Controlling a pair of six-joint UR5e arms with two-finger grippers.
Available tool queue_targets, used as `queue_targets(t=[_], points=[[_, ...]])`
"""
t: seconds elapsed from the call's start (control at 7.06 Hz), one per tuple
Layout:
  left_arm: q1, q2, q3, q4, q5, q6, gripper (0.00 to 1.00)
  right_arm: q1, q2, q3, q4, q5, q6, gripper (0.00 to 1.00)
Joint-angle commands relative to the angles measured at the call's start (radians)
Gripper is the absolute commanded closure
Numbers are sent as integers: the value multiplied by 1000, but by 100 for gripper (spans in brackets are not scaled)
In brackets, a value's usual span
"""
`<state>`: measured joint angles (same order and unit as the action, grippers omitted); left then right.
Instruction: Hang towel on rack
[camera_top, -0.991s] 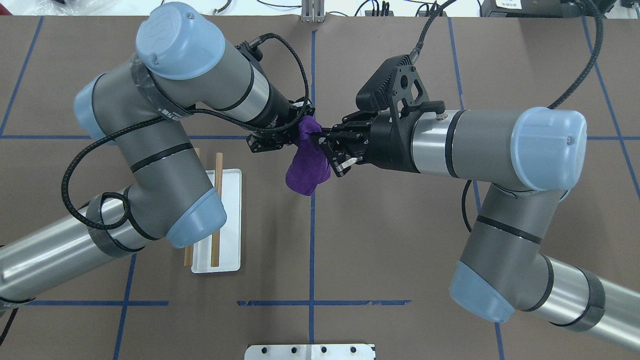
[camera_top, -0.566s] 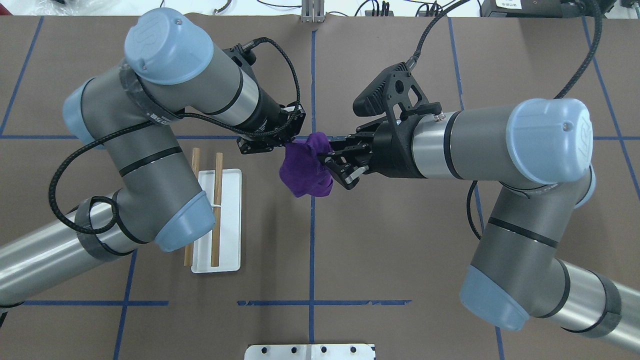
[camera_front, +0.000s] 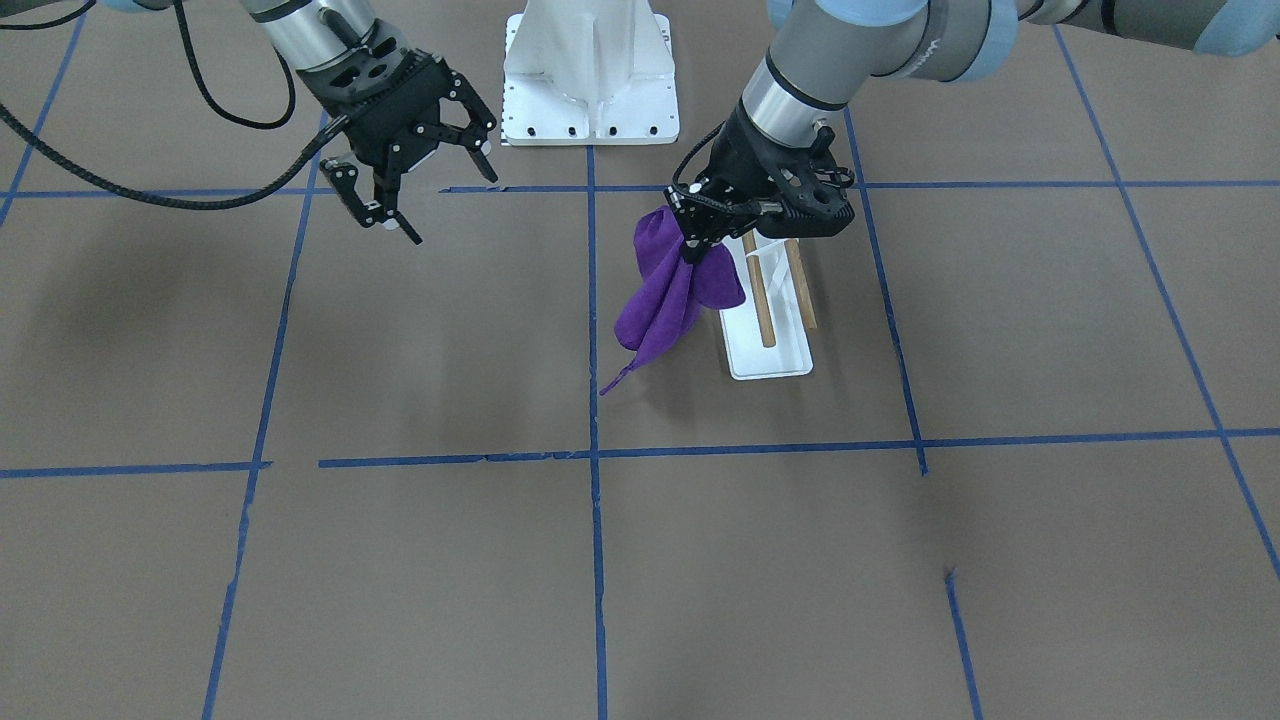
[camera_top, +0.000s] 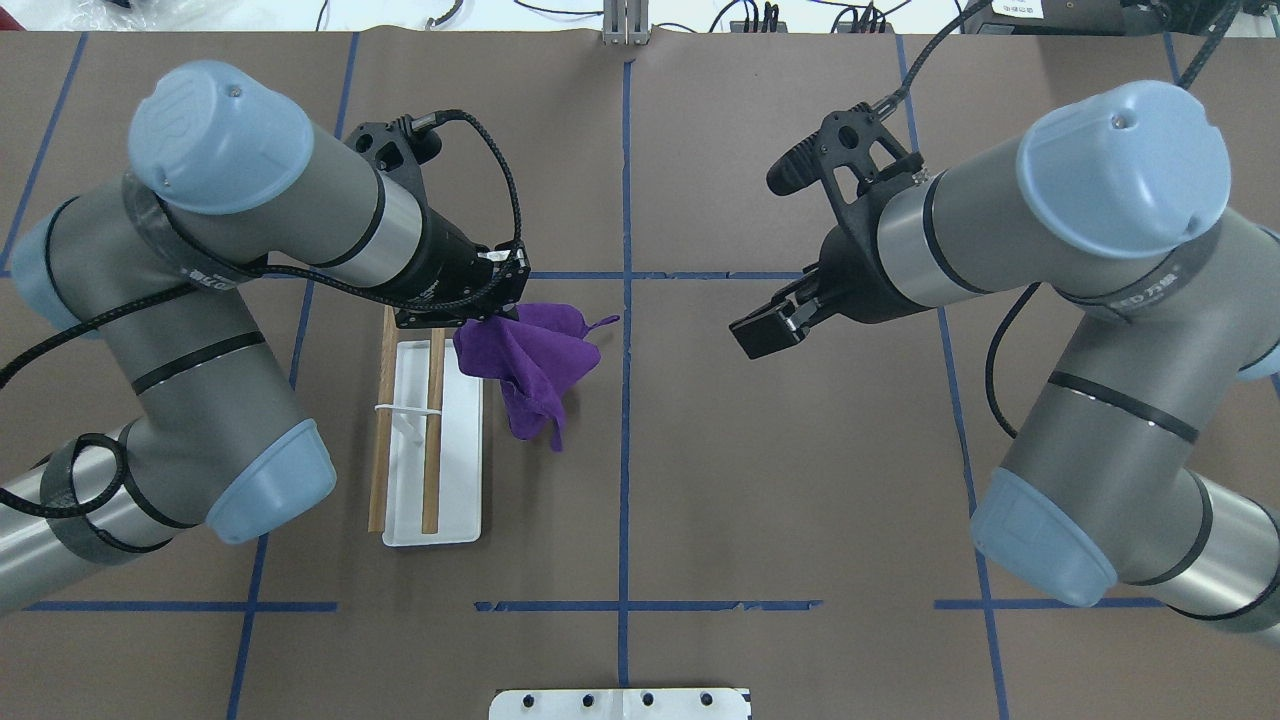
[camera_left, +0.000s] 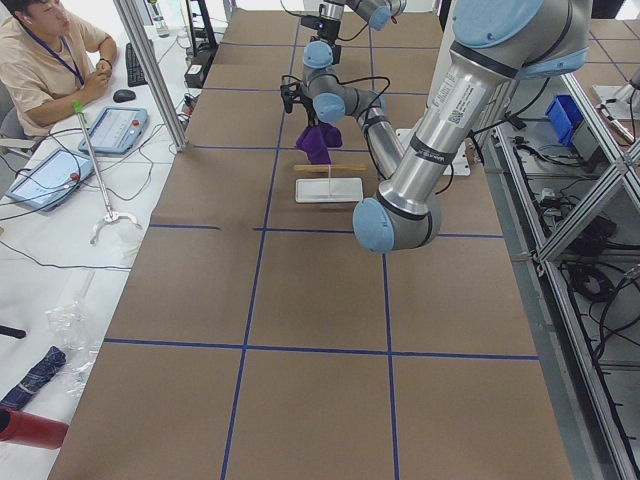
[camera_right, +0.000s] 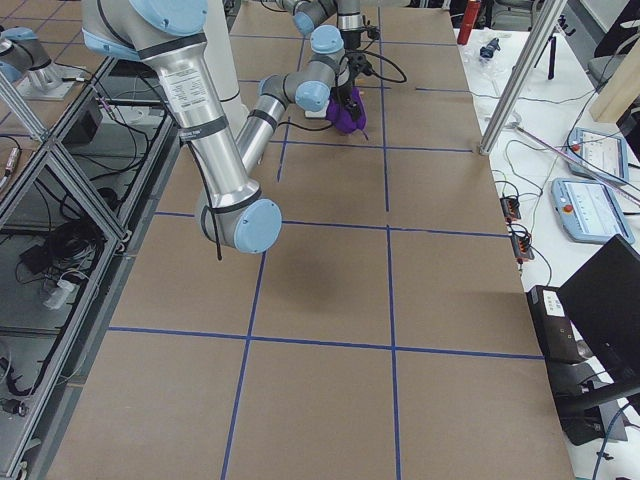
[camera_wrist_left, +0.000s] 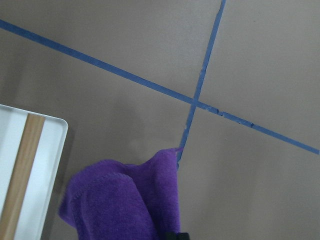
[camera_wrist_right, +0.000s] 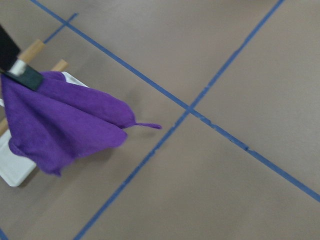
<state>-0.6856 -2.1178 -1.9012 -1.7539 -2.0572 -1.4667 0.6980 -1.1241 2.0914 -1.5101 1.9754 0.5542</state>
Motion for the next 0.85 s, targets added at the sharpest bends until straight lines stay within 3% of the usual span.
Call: queue_targets(t=[0.0,0.42,0.71], points=[[-14,153,-71,-1,0,225,100,69,-14,-20,-198,13,-147,0],[-40,281,-91,-4,0,455,100,173,-98,-31,-292,13,-355,0],[-46,317,-85,-9,0,543,100,195,-109,-33,-306,14,-388,0]])
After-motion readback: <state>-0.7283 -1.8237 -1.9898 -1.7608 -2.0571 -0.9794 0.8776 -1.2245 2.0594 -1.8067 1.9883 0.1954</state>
